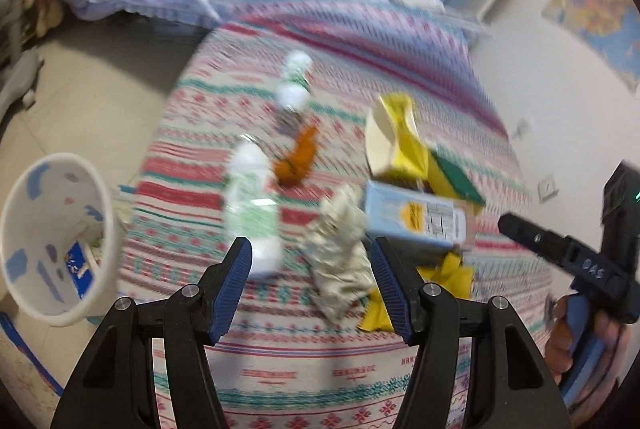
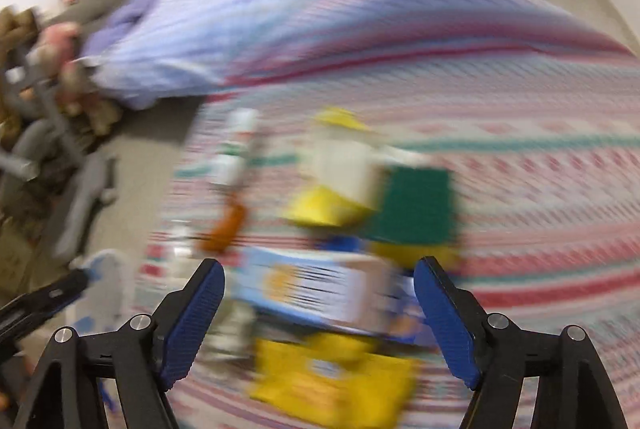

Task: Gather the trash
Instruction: 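Grasp the crumpled tissue with the left tool while the right tool grasps the yellow snack bag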

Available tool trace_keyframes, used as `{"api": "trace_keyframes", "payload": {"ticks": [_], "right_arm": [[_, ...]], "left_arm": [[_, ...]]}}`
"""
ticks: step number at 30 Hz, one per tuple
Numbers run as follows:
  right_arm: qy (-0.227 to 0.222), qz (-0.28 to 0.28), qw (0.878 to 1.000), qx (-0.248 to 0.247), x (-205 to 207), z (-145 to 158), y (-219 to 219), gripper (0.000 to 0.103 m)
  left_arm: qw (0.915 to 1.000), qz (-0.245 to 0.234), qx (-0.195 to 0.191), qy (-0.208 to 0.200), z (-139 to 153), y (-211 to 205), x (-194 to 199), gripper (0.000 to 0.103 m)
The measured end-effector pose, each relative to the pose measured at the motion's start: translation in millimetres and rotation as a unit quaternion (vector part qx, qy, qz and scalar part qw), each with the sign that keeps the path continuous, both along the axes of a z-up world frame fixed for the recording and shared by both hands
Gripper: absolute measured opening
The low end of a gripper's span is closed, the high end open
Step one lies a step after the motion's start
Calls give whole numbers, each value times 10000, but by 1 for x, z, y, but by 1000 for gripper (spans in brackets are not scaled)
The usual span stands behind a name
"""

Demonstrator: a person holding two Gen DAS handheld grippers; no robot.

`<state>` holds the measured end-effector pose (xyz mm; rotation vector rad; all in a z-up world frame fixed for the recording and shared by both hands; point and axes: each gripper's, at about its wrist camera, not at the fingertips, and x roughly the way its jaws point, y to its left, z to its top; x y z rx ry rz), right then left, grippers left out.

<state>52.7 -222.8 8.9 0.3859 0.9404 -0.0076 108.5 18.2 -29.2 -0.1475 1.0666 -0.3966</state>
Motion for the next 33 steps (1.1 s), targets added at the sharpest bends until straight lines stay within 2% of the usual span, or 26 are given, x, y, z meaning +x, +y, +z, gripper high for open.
{"api": "trace_keyframes", "payload": {"ticks": [3,7,11,12,13,14,20,26,31,33], "right_arm": [[230,49,9995,195,2,-10,-9,82],[380,226,9990,33,-1,-18,-6,82],[830,392,9958,-15,-3,-38,-4,82],[947,418,9946,52,-5,-45,-4,82],[1065,425,9933,137,-6,-50,-6,82],[1128,406,9926,208,-7,-55,-8,82],[1276,298,9899,541,-12,-63,-22,82],[1277,377,9893,591,-18,-61,-22,80],[1425,521,9870,533,-14,-70,-7,73],[1491,576,9861,465,-13,-74,-1,63]], "left_arm": [[9998,-64,124,114,-8,-15,2,64],[9993,6,308,213,-17,-27,9,64],[9984,96,406,378,-30,-34,18,62],[9985,90,360,390,-31,-35,18,49],[9986,78,343,391,-30,-37,17,24],[9987,59,348,375,-29,-38,16,20],[9999,-90,-15,100,-9,-31,6,17],[9988,-27,-460,152,-5,-11,5,17],[9975,76,-703,85,2,5,5,17],[9968,87,-791,63,5,10,4,17]]}}
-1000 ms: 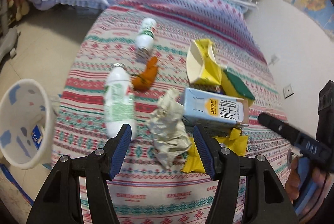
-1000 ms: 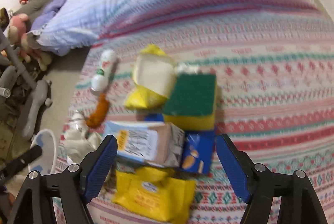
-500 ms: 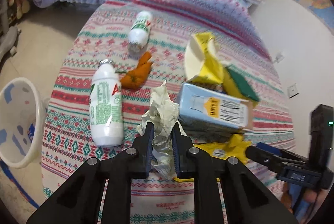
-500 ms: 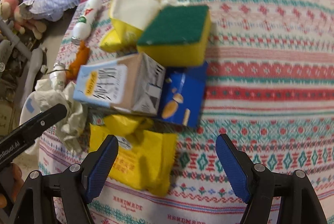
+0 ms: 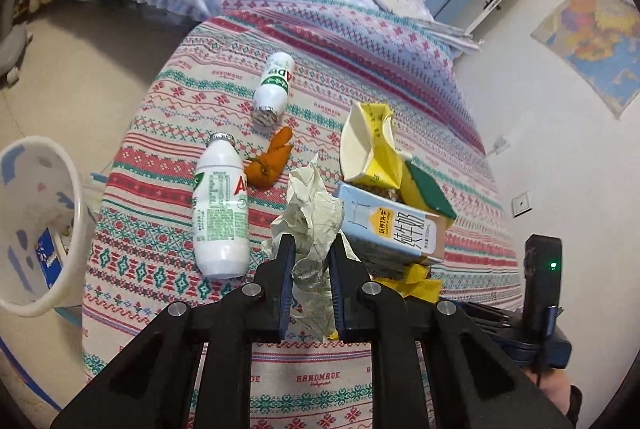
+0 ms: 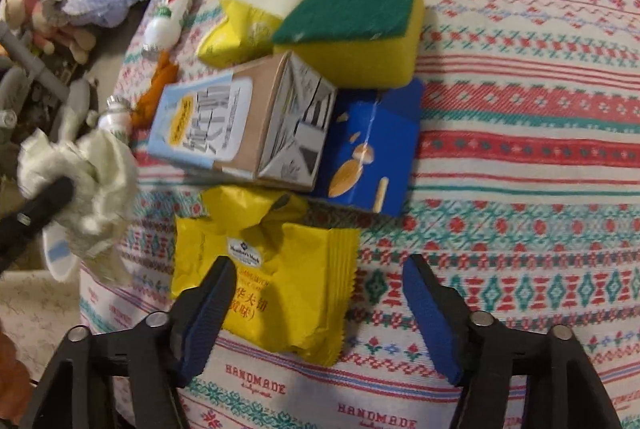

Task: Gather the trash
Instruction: 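Grasp the crumpled tissue with the left tool while the right tool grasps the yellow snack bag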

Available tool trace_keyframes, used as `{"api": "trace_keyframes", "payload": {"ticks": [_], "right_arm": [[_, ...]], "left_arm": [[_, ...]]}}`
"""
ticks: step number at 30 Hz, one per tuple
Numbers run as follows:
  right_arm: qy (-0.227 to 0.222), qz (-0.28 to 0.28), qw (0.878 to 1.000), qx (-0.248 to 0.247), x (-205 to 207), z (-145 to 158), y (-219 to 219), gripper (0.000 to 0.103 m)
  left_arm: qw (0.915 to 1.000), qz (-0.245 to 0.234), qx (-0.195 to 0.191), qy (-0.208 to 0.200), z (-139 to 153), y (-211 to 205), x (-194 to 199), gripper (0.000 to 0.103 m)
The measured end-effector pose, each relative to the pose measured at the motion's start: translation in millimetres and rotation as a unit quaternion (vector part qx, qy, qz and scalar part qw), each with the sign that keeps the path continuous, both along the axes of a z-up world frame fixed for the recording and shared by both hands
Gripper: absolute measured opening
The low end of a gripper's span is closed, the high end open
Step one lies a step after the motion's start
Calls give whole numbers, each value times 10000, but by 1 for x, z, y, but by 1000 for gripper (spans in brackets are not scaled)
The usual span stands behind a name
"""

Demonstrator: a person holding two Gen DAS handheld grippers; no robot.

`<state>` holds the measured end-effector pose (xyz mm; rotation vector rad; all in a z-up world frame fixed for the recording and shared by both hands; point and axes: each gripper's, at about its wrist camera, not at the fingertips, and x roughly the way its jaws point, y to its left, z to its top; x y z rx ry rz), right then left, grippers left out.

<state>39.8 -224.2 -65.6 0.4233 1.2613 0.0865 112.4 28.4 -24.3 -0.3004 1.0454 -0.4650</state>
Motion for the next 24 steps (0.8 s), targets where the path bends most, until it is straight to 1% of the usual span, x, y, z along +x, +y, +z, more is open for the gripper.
{"api": "trace_keyframes", "payload": {"ticks": [1,2,3,4,5,8,11,17,24], "right_arm": [[25,32,10000,-17,1,-2,3,60],[20,50,10000,-39,1,-3,4,55],[-6,70,10000,-71,1,-3,6,43],[-21,86,9999,-82,0,-2,7,35],[-49,109,9999,-49,0,0,8,24],[-196,168,9996,-64,1,8,13,13],[-424,353,9984,-133,-2,22,23,10],[-770,607,9948,-294,-8,45,36,9],[-1448,804,9860,-177,-16,74,47,9]], "left_arm": [[10000,13,-15,-17,1,2,-1,17],[10000,16,-27,-26,2,4,0,17],[10000,19,-40,-38,3,6,-1,17],[10000,35,-35,-51,4,8,-1,17],[10000,46,-35,-61,5,10,-2,17],[9999,81,-96,-79,7,16,-4,17],[9998,124,-152,-106,10,22,-5,17],[9992,256,-262,-127,13,37,-6,17],[9981,489,-304,-206,18,60,-8,17]]}}
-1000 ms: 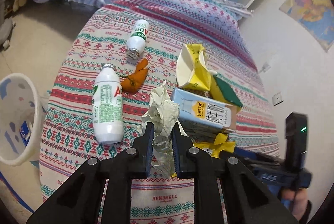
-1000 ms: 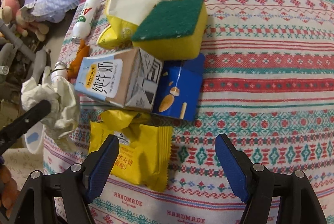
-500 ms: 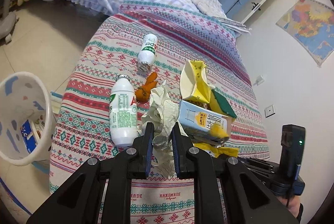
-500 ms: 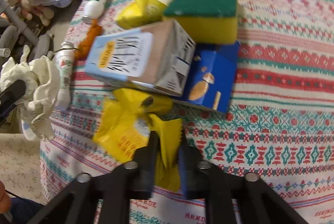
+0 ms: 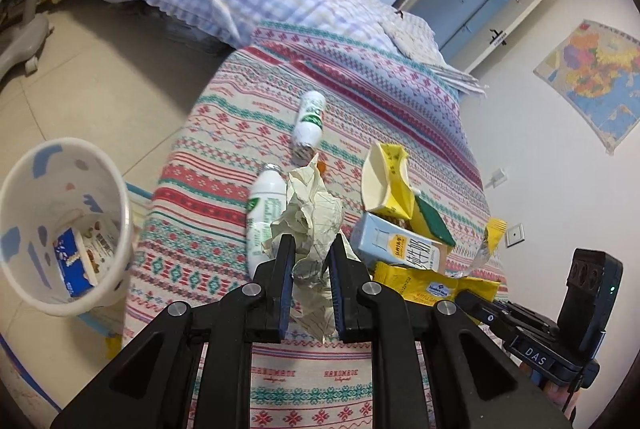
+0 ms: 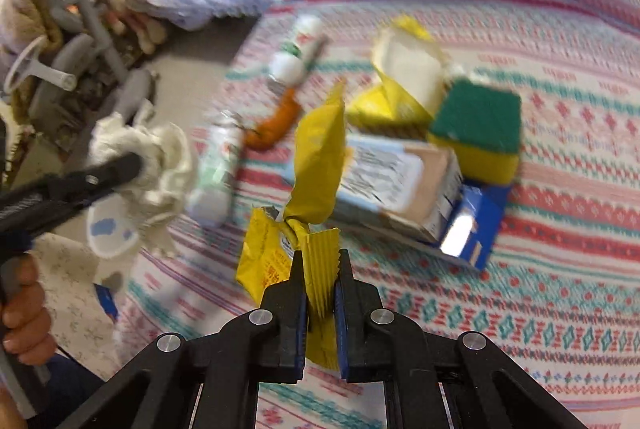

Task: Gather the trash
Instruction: 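Grasp the crumpled tissue with the left tool while the right tool grasps the yellow snack bag, then carry the tissue and yellow bag to the wastebasket and release both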

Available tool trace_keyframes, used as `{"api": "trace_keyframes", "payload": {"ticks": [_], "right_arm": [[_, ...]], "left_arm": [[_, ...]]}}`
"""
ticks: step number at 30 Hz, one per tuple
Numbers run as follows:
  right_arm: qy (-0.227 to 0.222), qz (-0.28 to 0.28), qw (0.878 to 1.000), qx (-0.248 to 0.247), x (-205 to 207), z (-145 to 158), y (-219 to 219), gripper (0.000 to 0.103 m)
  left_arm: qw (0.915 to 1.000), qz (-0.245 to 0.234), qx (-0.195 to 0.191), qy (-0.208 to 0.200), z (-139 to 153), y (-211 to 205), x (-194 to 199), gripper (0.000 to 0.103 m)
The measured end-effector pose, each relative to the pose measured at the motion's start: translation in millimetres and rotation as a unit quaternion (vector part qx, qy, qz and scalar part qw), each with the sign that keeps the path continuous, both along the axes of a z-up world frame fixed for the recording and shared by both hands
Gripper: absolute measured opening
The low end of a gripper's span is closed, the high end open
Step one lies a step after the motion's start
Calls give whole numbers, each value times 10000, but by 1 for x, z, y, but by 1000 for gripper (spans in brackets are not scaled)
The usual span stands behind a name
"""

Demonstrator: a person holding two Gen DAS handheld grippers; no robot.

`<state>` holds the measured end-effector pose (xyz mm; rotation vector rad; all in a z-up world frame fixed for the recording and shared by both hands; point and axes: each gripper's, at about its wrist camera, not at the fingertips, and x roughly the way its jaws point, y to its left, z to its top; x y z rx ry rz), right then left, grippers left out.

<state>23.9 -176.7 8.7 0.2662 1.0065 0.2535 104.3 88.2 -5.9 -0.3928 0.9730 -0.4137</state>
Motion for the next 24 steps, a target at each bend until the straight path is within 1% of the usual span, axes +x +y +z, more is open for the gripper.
{"api": "trace_keyframes", "payload": {"ticks": [3,6,9,12,15,17,19,21,23,24], "right_arm": [[-120,-51,9999,-55,1,2,6,9],[-110,-62,9999,-49,6,0,11,10],[-151,-59,9999,-40,6,1,15,10],[-225,-137,9997,-1,9,3,16,10],[-415,-395,9983,96,10,9,16,10],[-585,-571,9965,180,11,14,15,10],[-756,-673,9945,266,12,19,18,10],[-869,-695,9935,255,14,23,23,10],[-936,-635,9932,261,18,24,31,10],[-936,-573,9936,270,20,24,37,10]], "left_arm": [[9998,178,-5,55,-1,14,1,17],[9988,442,21,228,-6,34,5,18],[9956,836,-23,424,-11,63,9,17],[9909,1246,-132,484,-13,95,10,17],[9862,1578,26,497,-13,118,10,17],[9844,1680,81,522,-15,127,10,17],[9830,1745,51,577,-18,136,11,17],[9812,1812,57,657,-24,143,11,18],[9780,1909,78,843,-33,149,12,18],[9765,1941,21,935,-38,154,12,17]]}}
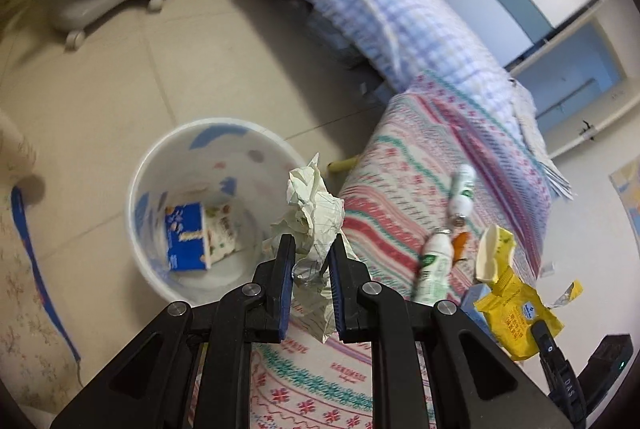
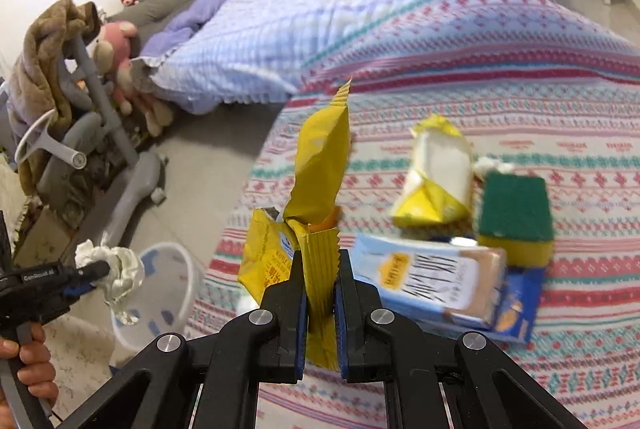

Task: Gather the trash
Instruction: 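Carry the tissue and yellow bag to the wastebasket and release both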

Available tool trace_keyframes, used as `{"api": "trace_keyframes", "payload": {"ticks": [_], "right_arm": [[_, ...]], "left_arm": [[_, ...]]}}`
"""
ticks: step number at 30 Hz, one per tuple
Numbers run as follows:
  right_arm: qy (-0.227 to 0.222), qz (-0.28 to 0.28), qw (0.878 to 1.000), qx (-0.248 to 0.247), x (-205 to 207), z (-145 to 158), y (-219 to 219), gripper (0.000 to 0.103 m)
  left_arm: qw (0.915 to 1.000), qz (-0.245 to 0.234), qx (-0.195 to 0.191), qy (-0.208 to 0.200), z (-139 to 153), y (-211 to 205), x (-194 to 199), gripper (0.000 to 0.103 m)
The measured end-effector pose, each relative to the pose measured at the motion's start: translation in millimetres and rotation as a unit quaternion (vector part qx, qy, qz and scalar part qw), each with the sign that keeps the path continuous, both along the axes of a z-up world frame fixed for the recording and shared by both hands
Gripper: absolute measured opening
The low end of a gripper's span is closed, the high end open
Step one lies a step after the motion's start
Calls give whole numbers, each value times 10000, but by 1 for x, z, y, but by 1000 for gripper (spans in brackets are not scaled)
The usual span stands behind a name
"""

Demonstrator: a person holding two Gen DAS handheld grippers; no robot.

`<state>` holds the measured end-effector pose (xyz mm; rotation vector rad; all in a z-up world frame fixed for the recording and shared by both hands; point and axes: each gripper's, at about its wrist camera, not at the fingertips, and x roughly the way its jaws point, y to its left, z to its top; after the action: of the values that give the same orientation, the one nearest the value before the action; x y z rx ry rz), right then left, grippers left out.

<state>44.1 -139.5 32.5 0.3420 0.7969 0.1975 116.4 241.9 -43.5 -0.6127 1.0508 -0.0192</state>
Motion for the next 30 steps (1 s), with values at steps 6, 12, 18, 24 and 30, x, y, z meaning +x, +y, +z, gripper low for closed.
{"api": "trace_keyframes", "payload": {"ticks": [6,12,18,24,30], "right_arm": [[99,190,9998,7,16,-13,34,10],[110,532,9985,-112,26,-20,75,10],[150,744,9971,-79,39,-28,107,10],[236,982,9949,35,52,-42,142,10],[321,1266,9914,74,72,-53,189,12]], "left_arm": [[9997,154,-100,156,-10,10,3,18],[9985,386,-273,282,-16,20,8,34],[9957,816,-397,199,-13,38,3,53],[9754,2169,-358,160,-9,86,-24,53],[9496,3057,679,-125,16,107,-47,53]]}}
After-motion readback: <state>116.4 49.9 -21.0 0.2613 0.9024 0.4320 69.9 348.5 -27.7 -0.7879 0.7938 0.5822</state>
